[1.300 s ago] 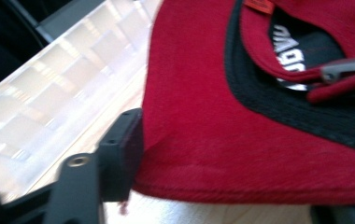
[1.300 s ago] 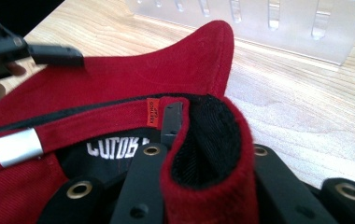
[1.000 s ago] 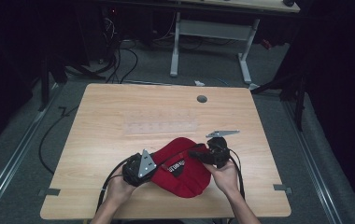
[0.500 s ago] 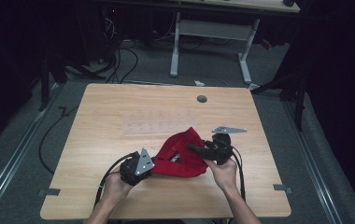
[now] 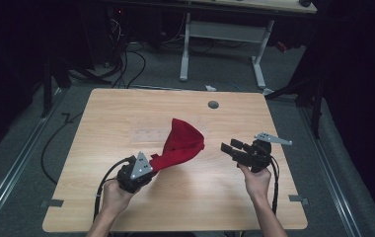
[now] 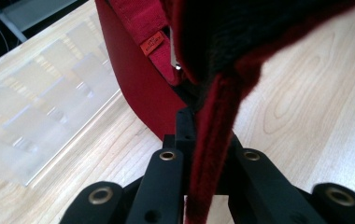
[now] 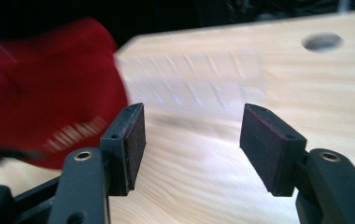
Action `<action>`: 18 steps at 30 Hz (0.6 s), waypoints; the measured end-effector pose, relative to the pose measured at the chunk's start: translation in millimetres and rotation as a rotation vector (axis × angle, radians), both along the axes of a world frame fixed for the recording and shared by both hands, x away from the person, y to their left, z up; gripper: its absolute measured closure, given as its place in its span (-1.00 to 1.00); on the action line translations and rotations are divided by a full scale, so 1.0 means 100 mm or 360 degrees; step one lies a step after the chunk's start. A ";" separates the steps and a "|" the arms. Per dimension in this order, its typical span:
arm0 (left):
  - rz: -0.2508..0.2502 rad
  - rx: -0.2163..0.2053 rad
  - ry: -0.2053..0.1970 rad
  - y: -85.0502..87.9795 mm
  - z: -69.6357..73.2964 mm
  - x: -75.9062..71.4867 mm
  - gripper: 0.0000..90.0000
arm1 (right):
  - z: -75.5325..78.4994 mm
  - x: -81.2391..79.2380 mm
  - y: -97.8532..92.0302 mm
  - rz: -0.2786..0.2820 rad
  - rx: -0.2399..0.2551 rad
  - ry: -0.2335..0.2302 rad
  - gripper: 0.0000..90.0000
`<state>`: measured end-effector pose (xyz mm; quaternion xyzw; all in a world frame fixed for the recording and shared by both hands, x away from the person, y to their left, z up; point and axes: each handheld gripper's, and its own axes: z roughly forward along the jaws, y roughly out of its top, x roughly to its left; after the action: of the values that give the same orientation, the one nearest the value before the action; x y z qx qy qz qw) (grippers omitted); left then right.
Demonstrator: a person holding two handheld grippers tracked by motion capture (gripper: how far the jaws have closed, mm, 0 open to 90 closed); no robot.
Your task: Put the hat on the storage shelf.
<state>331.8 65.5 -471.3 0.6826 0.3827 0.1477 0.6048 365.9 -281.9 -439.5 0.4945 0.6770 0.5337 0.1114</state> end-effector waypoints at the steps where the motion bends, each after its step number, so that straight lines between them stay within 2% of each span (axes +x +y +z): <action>1: 0.0013 -0.0027 0.0008 0.02 0.01 0.01 0.90 | -0.06 0.00 -0.01 -0.0015 -0.0039 0.0011 -0.10; 5: 0.0060 -0.0085 0.0028 0.12 0.06 0.07 0.90 | -0.33 -0.01 -0.03 -0.0084 -0.0210 0.0052 -0.10; 8: 0.0099 -0.0167 0.0057 0.21 0.12 0.10 0.90 | -0.53 0.01 -0.04 -0.0138 -0.0301 0.0081 -0.11; 11: 0.0133 -0.0231 0.0069 0.29 0.17 0.12 0.90 | -0.67 0.02 -0.03 -0.0181 -0.0391 0.0102 -0.11; 15: 0.0152 -0.0291 0.0093 0.37 0.21 0.16 0.90 | -0.77 0.03 0.01 -0.0221 -0.0558 0.0100 -0.10; 18: 0.0176 -0.0322 0.0102 0.41 0.23 0.18 0.90 | -0.81 0.03 0.04 -0.0237 -0.0647 0.0093 -0.10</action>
<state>350.2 106.5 -448.1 0.6002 0.4518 0.1195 0.6491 369.0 -278.3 -520.9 0.5258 0.7352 0.3618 0.2281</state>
